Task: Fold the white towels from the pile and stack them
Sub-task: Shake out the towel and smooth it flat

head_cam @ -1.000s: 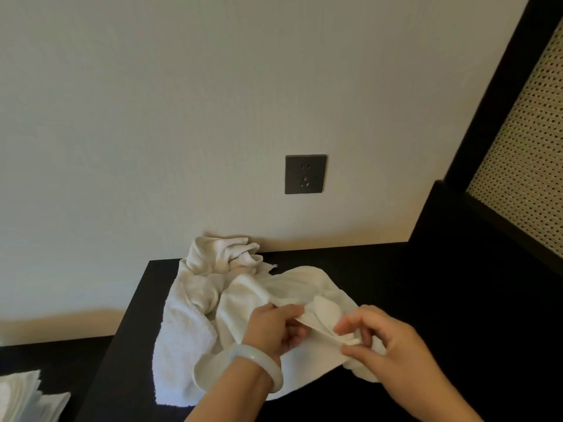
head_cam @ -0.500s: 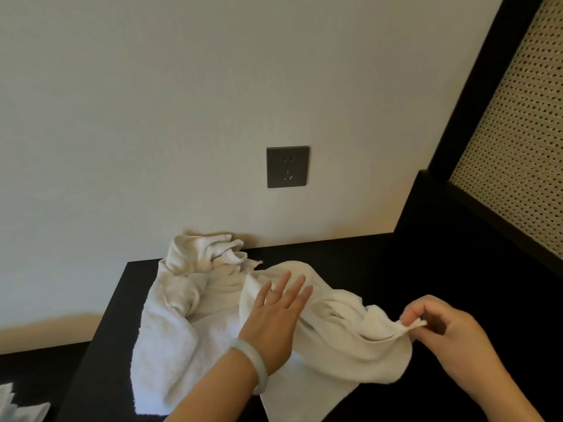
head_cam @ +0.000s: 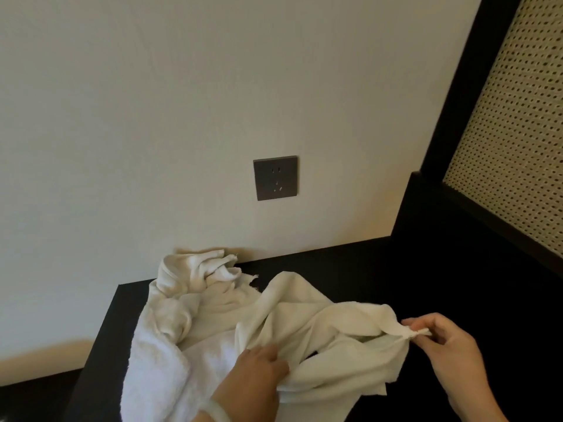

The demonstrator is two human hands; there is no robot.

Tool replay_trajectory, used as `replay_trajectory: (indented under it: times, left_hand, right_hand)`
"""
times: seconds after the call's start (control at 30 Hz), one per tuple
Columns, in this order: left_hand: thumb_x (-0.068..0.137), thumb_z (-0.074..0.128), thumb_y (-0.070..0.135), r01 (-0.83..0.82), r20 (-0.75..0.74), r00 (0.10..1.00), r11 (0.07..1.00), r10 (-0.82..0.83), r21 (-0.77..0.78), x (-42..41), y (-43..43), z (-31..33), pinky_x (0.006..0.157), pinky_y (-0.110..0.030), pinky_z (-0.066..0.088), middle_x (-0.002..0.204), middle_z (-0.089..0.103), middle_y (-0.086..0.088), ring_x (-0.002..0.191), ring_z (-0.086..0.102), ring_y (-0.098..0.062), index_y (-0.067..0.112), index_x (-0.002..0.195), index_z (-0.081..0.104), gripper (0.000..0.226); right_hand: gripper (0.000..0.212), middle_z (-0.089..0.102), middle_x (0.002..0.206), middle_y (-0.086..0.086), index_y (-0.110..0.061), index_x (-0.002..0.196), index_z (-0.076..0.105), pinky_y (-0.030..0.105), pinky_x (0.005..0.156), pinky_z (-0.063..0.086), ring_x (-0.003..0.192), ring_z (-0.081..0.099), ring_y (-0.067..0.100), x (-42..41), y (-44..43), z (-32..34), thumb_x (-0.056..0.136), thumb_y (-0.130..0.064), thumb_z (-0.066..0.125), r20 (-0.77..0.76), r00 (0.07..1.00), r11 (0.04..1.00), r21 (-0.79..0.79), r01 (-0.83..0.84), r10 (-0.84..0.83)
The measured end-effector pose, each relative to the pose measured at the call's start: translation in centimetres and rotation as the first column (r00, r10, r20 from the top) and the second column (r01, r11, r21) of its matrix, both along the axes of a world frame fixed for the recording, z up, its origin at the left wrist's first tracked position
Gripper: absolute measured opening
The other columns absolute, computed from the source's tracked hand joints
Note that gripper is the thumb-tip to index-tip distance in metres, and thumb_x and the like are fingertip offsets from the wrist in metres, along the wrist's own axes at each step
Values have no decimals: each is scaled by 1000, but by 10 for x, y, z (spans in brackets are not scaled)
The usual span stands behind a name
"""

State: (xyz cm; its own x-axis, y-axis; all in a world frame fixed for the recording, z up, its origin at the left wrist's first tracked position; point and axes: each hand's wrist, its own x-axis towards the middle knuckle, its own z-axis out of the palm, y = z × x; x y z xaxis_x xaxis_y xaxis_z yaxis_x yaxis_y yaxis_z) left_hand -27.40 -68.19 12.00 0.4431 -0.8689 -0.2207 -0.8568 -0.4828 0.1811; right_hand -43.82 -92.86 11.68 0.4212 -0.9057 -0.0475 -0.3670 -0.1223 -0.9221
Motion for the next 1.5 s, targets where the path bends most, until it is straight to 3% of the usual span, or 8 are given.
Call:
replay_trajectory:
  times: [0.23,0.4,0.6,0.87,1.03,1.23,1.33,1.5]
  left_hand:
    - [102,39,20,-170,64,984,984,166,51,11,-53,-5,73,-31,42,110,65,-8,98,64,-26,13,118,51,22]
    - [95,43,58,-211,-2,975,925,223,317,12,-81,-7,83,-32,43,114,66,-3,105,63,-24,17,117,58,48]
    - [95,50,45,-177,-34,978,903,206,391,12,-78,-4,90,-32,46,119,65,-3,108,62,-24,19,118,59,36]
    - [98,47,21,-482,-52,875,856,481,-188,45,-39,89,75,-24,46,99,64,-3,91,62,-18,13,108,51,14]
    - [85,50,4,-523,-285,809,408,513,-749,70,-9,182,47,-16,40,72,60,1,60,56,-7,21,83,50,17]
    - [89,49,5,-570,-178,812,691,555,-445,99,21,201,58,-17,40,86,62,2,77,58,-11,18,88,59,16]
    - [91,43,6,-585,-81,770,650,633,-485,114,40,215,52,-21,43,76,66,-4,63,63,-17,15,88,58,17]
    - [95,57,6,-761,-640,626,526,445,-379,121,50,250,44,-28,50,62,68,-21,43,58,-24,1,96,58,5]
  right_hand:
    - [25,74,83,-8,-16,73,67,31,75,53,88,68,14,9,4,-4,86,6,66,33,999,999,27,-34,34]
    - [25,73,84,-9,-17,73,66,28,75,52,87,68,11,8,5,-4,86,4,66,31,999,999,28,-42,41]
    - [24,74,83,-11,-17,75,66,32,78,54,87,69,13,5,3,2,87,3,65,69,998,998,55,7,-11]
    - [28,75,89,-13,-28,80,71,32,81,51,84,70,2,8,-19,99,86,0,66,303,948,995,8,96,-94]
    - [26,76,91,-10,-28,84,72,31,76,51,83,72,4,15,-12,156,85,-2,67,421,905,989,-149,1,62]
    - [31,72,76,-11,-36,75,72,27,69,47,75,67,6,25,-17,188,84,-6,73,206,941,942,-261,-210,267]
    - [26,71,70,-4,-31,71,73,27,64,45,62,63,6,25,-16,197,82,-8,77,185,933,931,-260,-255,307]
    - [16,64,60,8,-11,77,66,28,54,45,52,55,14,26,-12,213,88,1,68,231,910,918,-285,-275,344]
